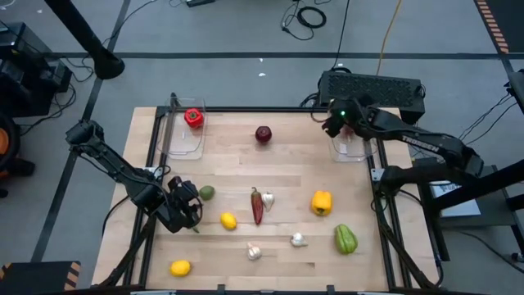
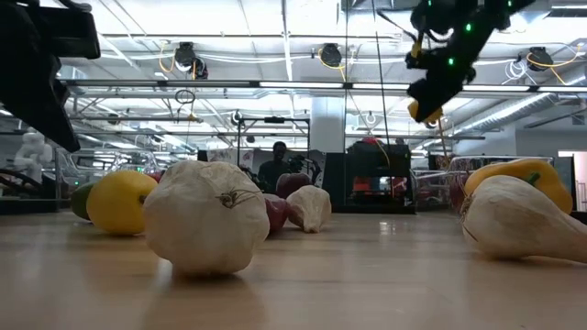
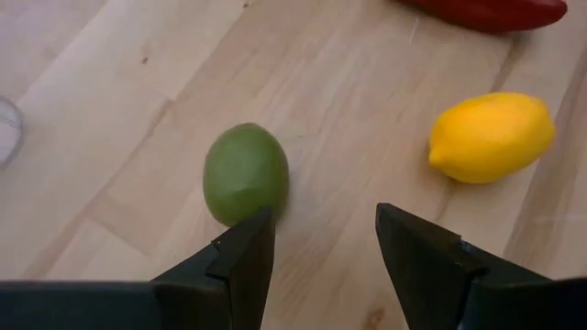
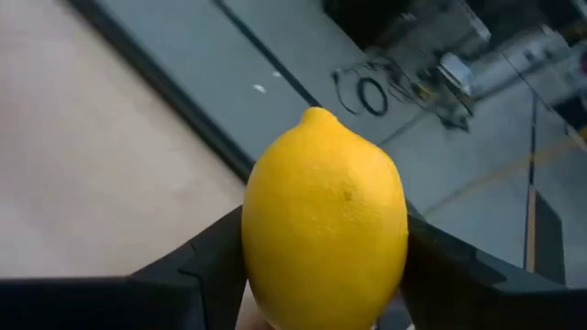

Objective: Sort produce into baskets
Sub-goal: Put the right lemon into the right transparent bin, then put the lime into the right transparent bin

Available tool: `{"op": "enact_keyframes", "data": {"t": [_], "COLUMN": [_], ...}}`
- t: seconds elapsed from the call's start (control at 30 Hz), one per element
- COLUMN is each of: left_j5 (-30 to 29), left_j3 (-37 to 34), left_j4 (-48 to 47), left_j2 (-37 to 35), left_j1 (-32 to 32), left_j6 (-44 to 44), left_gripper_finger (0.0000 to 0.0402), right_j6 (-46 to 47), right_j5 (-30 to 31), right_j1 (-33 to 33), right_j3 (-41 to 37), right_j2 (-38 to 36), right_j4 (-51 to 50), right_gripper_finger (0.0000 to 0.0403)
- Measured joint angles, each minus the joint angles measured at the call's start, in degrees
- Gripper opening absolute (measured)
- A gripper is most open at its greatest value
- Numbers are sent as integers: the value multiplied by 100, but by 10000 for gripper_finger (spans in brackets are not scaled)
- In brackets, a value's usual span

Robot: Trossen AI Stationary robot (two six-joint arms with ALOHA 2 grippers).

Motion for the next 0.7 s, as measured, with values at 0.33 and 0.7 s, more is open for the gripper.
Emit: {"op": "enact_keyframes", "data": {"t": [0.33,0.7], "left_j5": [-172,-178], "left_j3": [0,0], "left_j4": [-9,-20], "left_j2": [0,168], "left_j1": [0,0], "left_j6": [115,119], "left_gripper_finger": [199,199], "right_j6": [350,556], "right_j5": [-46,-324], "right_j1": [-1098,-1380], "right_j3": [-806,-818], "right_j2": [421,486], "right_j4": [1215,1243], "right_gripper_finger": [231,310]}}
